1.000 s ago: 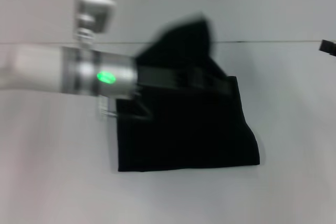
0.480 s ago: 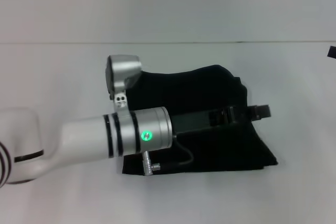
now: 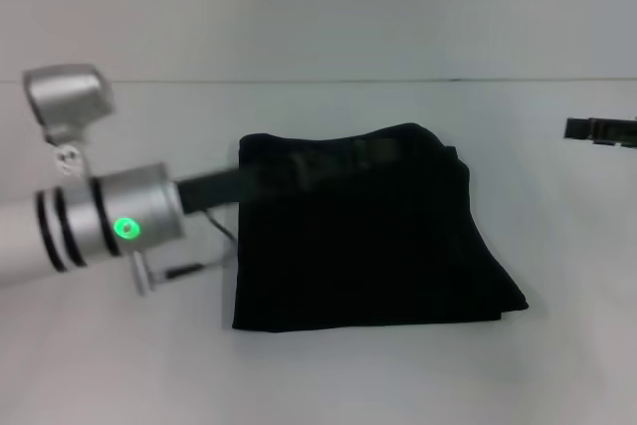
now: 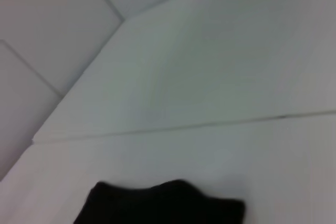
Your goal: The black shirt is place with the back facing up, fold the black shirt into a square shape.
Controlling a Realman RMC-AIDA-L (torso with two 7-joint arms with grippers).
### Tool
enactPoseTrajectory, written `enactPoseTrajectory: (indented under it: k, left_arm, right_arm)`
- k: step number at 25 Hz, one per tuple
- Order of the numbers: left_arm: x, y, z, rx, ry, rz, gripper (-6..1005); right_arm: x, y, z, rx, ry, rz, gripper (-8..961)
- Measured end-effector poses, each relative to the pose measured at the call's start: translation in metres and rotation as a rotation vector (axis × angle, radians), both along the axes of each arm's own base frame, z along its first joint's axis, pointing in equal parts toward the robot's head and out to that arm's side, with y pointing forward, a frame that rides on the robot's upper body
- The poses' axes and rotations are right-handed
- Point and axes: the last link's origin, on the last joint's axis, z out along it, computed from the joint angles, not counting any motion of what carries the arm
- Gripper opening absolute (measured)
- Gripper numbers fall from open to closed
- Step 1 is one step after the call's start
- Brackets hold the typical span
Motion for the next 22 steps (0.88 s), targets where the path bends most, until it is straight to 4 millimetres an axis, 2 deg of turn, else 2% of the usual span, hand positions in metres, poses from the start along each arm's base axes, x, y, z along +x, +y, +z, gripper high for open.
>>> enactPoseTrajectory:
  k: [5,9,14,22]
  left_arm:
    - [-0.044,0.043,0.020,0.114,0.194,0.292,825]
    - [-0.058,0.065,0.021,0.149,0.304,0.438,948]
    - [-0.064,0.084,0.015,0.199,0.432,0.552,948]
    - [-0.057,0.091,-0.004,0.217,0.484,0.583,949]
  right_arm:
    - [-0.008,0.003,-0.004,-0.022,0.029,-0.017,785]
    - [-0.011,0.005,-0.006,-0.020,0.043,-0.021,785]
    - [-0.012,0.005,-0.010,-0.020,0.048,-0.022,784]
    - [-0.010,0.003,-0.013,-0.024,0.045,-0.021,781]
